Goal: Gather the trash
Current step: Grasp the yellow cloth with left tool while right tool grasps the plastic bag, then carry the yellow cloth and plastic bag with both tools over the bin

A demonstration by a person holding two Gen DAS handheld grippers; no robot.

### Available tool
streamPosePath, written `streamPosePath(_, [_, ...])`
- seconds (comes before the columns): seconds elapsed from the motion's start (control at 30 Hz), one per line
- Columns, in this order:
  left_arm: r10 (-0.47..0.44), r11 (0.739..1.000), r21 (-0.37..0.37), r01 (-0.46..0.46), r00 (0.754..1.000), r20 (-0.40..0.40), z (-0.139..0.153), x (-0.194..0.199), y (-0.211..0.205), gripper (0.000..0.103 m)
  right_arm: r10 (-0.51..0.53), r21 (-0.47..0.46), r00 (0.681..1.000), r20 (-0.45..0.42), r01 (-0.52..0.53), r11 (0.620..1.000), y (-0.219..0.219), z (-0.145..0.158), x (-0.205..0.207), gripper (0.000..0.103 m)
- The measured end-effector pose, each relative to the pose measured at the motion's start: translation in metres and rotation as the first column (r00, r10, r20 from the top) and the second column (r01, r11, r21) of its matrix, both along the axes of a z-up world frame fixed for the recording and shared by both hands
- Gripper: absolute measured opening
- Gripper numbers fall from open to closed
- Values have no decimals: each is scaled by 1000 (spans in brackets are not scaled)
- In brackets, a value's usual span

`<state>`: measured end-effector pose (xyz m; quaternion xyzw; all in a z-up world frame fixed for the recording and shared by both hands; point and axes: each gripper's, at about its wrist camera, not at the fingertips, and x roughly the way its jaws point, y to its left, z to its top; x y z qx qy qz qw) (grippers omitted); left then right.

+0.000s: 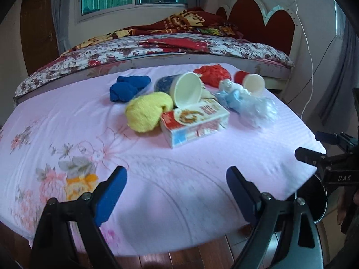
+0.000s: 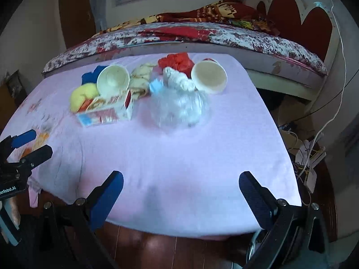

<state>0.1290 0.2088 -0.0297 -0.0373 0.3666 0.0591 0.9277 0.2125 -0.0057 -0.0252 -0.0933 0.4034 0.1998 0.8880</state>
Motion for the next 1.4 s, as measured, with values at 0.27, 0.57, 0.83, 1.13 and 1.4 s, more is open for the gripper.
streamPosePath(0.27, [54,996,-72,-54,999,-3,-4,45,58,91,-19,-21,1000,7,19,1000,15,-13,37,103])
streamPosePath(0.57, [36,996,-86,-40,998,-54,-14,94,67,83,-30,-16,1000,-7,30,999,43,-15,85,100])
streamPosePath(0.83, [22,984,-173,-35,997,-79,-20,114,76,75,-7,-40,999,-43,6,999,50,-22,92,70])
streamPosePath(1.13, [3,990,-139,-7,1000,-27,-6,99,74,33,25,-10,1000,-8,-26,1000,38,-6,68,51])
streamPosePath(1.4, [-26,999,-38,28,998,59,25,52,52,33,15,33,999,47,-16,999,5,21,34,51])
